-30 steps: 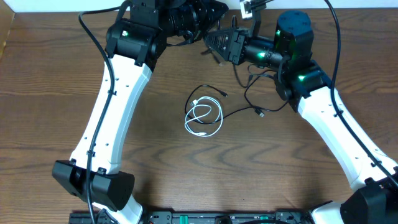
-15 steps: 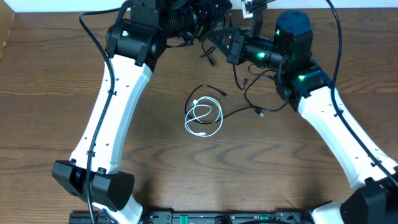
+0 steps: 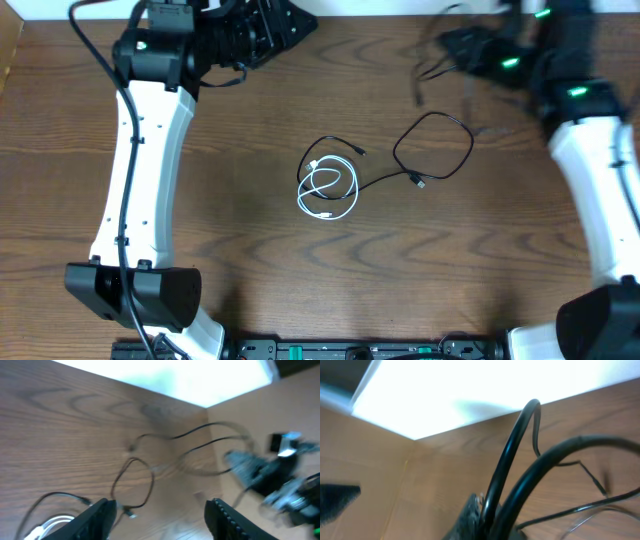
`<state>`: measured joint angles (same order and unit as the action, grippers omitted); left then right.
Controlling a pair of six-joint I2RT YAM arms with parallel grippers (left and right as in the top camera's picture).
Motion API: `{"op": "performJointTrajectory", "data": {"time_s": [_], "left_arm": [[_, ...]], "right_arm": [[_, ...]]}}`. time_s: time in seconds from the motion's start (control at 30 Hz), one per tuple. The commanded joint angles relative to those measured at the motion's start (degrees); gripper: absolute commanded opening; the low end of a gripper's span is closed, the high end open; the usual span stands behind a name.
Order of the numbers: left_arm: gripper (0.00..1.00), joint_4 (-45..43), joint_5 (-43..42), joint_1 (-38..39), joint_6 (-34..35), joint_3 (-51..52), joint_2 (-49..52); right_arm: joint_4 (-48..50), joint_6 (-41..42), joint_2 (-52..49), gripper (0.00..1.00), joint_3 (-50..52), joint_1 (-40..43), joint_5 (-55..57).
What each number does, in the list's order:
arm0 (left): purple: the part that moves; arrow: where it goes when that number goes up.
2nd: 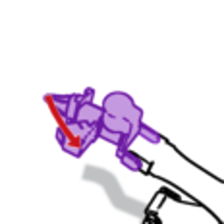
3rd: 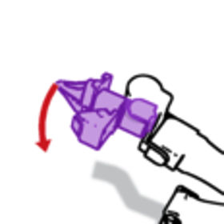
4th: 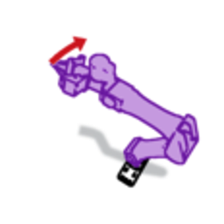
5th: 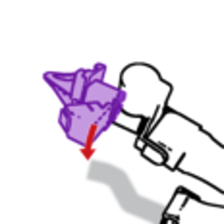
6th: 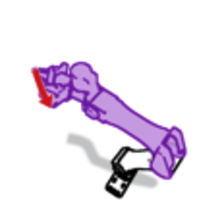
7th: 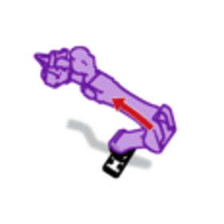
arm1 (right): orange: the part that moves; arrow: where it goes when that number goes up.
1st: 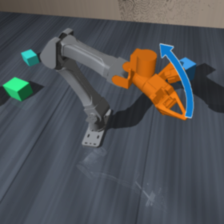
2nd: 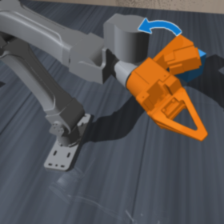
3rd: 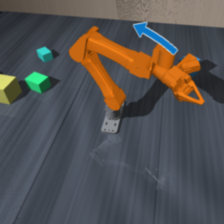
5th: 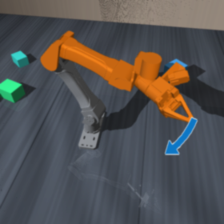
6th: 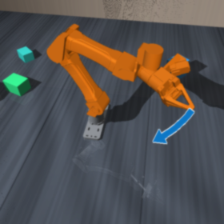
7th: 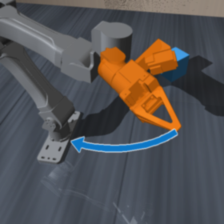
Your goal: Untangle cables
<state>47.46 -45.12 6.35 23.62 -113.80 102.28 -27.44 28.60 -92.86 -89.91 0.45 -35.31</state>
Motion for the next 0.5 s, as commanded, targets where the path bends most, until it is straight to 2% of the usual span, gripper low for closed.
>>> {"op": "performJointTrajectory", "data": {"time_s": [0.0, 0.03, 0.2, 0.23, 0.47], "left_arm": [[0.67, 2.0, 0.0, -0.5, -10.7, -0.8, -0.9], [0.67, 3.4, 3.0, -0.5, -12.4, -0.8, -1.6], [0.67, 7.3, 11.8, -0.5, -17.9, -0.8, -4.0], [0.67, 9.1, 14.9, -0.5, -19.8, -0.8, -5.0], [0.67, 14.7, 18.0, -0.4, -21.5, -0.8, -6.4]], "right_arm": [[-6.1, -6.9, 0.9, 0.01, -8.5, 6.2, 4.1], [-9.5, -9.1, 0.9, 0.01, -11.2, 9.5, 6.5], [-13.2, -13.0, 0.9, 0.01, -13.6, 17.7, 10.8], [-14.3, -13.9, 0.6, 0.01, -13.5, 20.3, 15.3], [-13.4, -19.5, -3.4, 0.01, -13.5, 23.0, 35.3]]}}
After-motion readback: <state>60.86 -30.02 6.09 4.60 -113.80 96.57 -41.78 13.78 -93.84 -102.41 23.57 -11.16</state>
